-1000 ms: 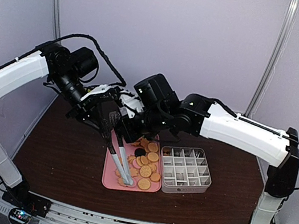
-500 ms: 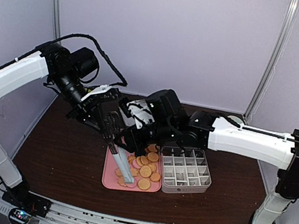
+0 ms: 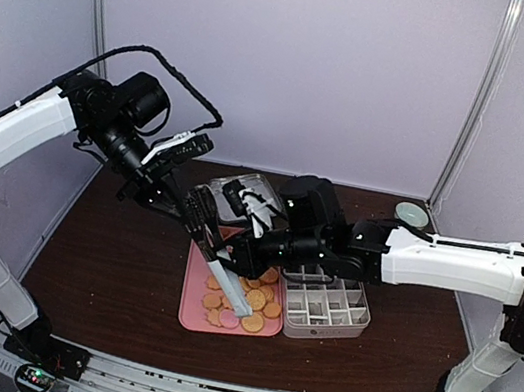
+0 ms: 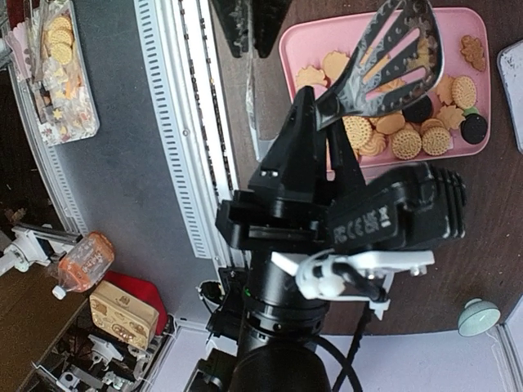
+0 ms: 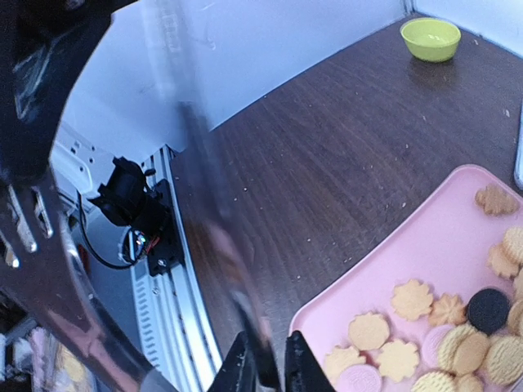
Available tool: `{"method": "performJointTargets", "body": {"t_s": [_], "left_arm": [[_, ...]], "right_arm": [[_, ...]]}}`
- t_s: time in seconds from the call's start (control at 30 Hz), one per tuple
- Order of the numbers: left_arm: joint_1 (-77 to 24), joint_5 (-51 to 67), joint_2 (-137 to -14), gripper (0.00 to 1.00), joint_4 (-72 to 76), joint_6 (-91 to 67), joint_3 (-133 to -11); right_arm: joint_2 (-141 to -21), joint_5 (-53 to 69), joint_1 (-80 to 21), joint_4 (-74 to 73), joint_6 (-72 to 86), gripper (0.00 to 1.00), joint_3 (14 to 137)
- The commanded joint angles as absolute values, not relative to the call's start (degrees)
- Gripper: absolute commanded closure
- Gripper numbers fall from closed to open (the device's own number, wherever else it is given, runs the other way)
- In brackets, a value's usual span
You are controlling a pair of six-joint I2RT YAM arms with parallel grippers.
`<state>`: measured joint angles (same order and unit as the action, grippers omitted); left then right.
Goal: Pack the cookies
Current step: Pass from the left arm to the right
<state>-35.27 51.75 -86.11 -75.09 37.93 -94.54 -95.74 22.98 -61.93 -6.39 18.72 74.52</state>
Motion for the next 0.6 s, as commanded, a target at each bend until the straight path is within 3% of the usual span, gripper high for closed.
{"method": "performJointTargets", "body": {"t_s": [0.0, 0.07, 0.13, 0.23, 0.4, 0.57], "left_arm": [[-35.32, 55.27, -83.30, 1.00, -70.59, 35.45, -94.82], [-35.29, 54.45, -83.02, 0.94, -70.69, 35.67, -94.01], [-35.26, 52.24, -83.01, 0.72, -71.82, 37.38, -93.58], [-35.35, 48.11, -83.95, 0.56, -75.27, 41.00, -94.41], [-35.33, 42.83, -84.97, 0.53, -79.18, 46.33, -96.66], [-36.17, 39.75, -84.80, 0.54, -81.13, 49.99, -96.09]], "right_arm": [[-91.53, 23.26, -61.80, -3.34, 19.36, 0.93, 72.09], [-90.86, 22.05, -61.75, -6.70, 17.62, 1.00, 73.15], [-91.06, 20.64, -61.72, -12.29, 14.93, 1.00, 76.01], [-93.35, 18.61, -61.71, -25.68, 10.47, 1.00, 82.87], [-99.92, 14.74, -62.33, -44.64, 3.98, 1.00, 94.34], [-104.65, 11.41, -63.63, -52.53, 1.70, 1.00, 100.84]]}}
